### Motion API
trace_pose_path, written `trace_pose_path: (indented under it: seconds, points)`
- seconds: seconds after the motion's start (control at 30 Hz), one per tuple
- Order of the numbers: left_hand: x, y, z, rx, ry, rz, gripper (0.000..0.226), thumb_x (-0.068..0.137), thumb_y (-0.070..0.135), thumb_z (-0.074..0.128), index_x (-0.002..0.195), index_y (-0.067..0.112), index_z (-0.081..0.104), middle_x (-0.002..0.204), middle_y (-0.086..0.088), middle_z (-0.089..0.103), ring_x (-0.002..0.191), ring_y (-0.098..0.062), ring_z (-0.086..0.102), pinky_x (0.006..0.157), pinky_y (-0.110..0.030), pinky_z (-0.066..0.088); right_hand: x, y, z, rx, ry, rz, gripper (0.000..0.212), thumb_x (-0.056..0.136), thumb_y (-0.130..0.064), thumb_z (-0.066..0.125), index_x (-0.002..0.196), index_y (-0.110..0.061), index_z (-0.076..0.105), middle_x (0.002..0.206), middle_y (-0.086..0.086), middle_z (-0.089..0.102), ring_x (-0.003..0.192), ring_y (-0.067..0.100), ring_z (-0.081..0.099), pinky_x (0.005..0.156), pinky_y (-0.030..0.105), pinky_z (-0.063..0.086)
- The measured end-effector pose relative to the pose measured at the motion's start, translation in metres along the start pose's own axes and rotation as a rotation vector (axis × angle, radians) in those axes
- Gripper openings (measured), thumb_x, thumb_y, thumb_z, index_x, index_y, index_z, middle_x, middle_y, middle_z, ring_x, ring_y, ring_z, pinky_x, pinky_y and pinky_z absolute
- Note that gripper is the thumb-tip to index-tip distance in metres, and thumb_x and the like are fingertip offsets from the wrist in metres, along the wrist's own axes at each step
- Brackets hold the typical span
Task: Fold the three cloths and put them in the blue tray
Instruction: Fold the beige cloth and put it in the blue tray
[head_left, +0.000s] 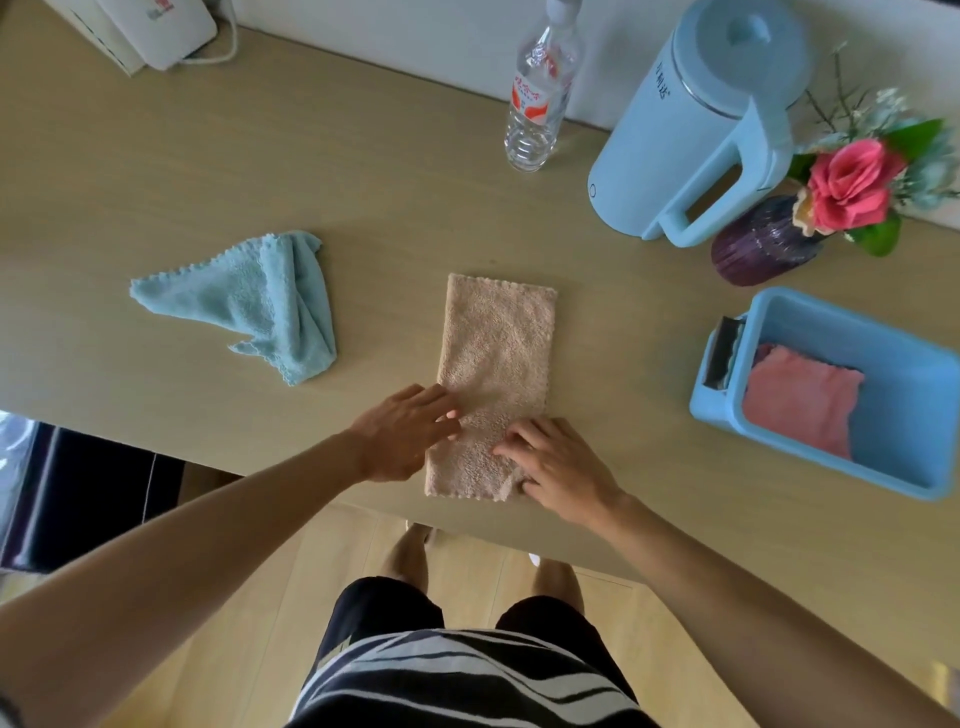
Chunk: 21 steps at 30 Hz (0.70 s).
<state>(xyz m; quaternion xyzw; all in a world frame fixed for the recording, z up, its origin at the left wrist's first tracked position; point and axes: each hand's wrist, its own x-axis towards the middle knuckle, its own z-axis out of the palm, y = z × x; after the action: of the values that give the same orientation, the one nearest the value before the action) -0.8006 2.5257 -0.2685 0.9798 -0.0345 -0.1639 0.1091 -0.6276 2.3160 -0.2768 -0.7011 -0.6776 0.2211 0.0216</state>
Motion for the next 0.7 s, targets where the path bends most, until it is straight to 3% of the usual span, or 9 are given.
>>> trace_pose_path:
  seconds: [0.17,0.27,0.33,0.43,0.5,0.57,0.63,0.7]
  points:
    - [-0.003,-0.001,0.003,0.019,-0.093,-0.009,0.080,0.068,0.065,0.063,0.137,0.027,0.047,0.147,-0.005,0.042,0.138,-0.027,0.034,0.115,-0.041,0.032,0.013,-0.006,0.001,0.226,0.141,0.166,0.009,0.082,-0.026,0.073,0.090,-0.023,0.069,0.098,-0.012,0.058,0.097,0.010,0.054,0.086,0.033,0.045]
    - [-0.003,-0.003,0.005,-0.017,-0.108,-0.049,0.088,0.063,0.077,0.059,0.136,0.029,0.048,0.143,0.001,0.044,0.134,-0.022,0.035,0.115,-0.039,0.030,0.020,-0.007,-0.015,0.644,0.128,0.330,0.012,0.087,-0.024,0.071,0.078,-0.025,0.063,0.074,-0.017,0.058,0.069,-0.001,0.052,0.067,0.024,0.041]
    - [-0.001,-0.002,0.005,-0.108,-0.046,-0.095,0.075,0.069,0.075,0.056,0.128,0.029,0.054,0.131,0.006,0.053,0.124,-0.018,0.044,0.111,-0.037,0.033,0.019,-0.006,-0.025,0.876,0.069,0.414,0.021,0.092,-0.020,0.066,0.075,-0.030,0.059,0.066,-0.017,0.058,0.061,-0.002,0.051,0.061,0.018,0.037]
    - [0.001,0.004,-0.004,-0.386,0.130,-0.229,0.036,0.083,0.057,0.055,0.093,0.023,0.064,0.089,0.007,0.066,0.086,-0.015,0.061,0.092,-0.037,0.043,0.012,-0.003,-0.032,1.063,0.033,0.472,0.019,0.097,-0.024,0.061,0.078,-0.027,0.058,0.069,-0.015,0.054,0.064,0.004,0.046,0.064,0.026,0.036]
    - [0.002,0.007,-0.011,-0.627,0.195,-0.364,0.033,0.087,0.047,0.058,0.083,0.016,0.065,0.071,0.000,0.067,0.064,-0.021,0.061,0.069,-0.036,0.048,0.008,0.002,-0.035,1.183,0.035,0.482,0.017,0.097,-0.031,0.060,0.084,-0.021,0.060,0.075,-0.008,0.054,0.069,0.008,0.046,0.067,0.029,0.036]
    - [0.004,0.008,-0.018,-0.783,0.187,-0.469,0.027,0.089,0.041,0.063,0.090,0.015,0.068,0.072,-0.003,0.070,0.059,-0.019,0.062,0.057,-0.038,0.048,0.006,0.007,-0.040,1.246,0.023,0.477,0.040,0.088,-0.047,0.068,0.098,-0.009,0.060,0.082,-0.004,0.055,0.075,0.010,0.050,0.071,0.028,0.039]
    - [0.008,0.004,-0.020,-0.822,0.194,-0.534,0.024,0.090,0.040,0.064,0.085,0.016,0.065,0.082,-0.006,0.073,0.056,-0.012,0.058,0.053,-0.036,0.046,0.008,0.011,-0.046,1.245,-0.005,0.490,0.058,0.074,-0.055,0.079,0.113,-0.015,0.061,0.097,-0.006,0.067,0.089,0.011,0.063,0.081,0.029,0.047]
    - [0.015,-0.001,-0.021,-0.873,0.213,-0.588,0.031,0.090,0.040,0.064,0.073,0.015,0.056,0.087,-0.011,0.073,0.052,-0.011,0.050,0.050,-0.033,0.040,0.014,0.016,-0.049,1.152,0.033,0.521,0.048,0.074,-0.043,0.084,0.111,-0.023,0.061,0.104,0.000,0.071,0.094,0.015,0.067,0.083,0.033,0.052]
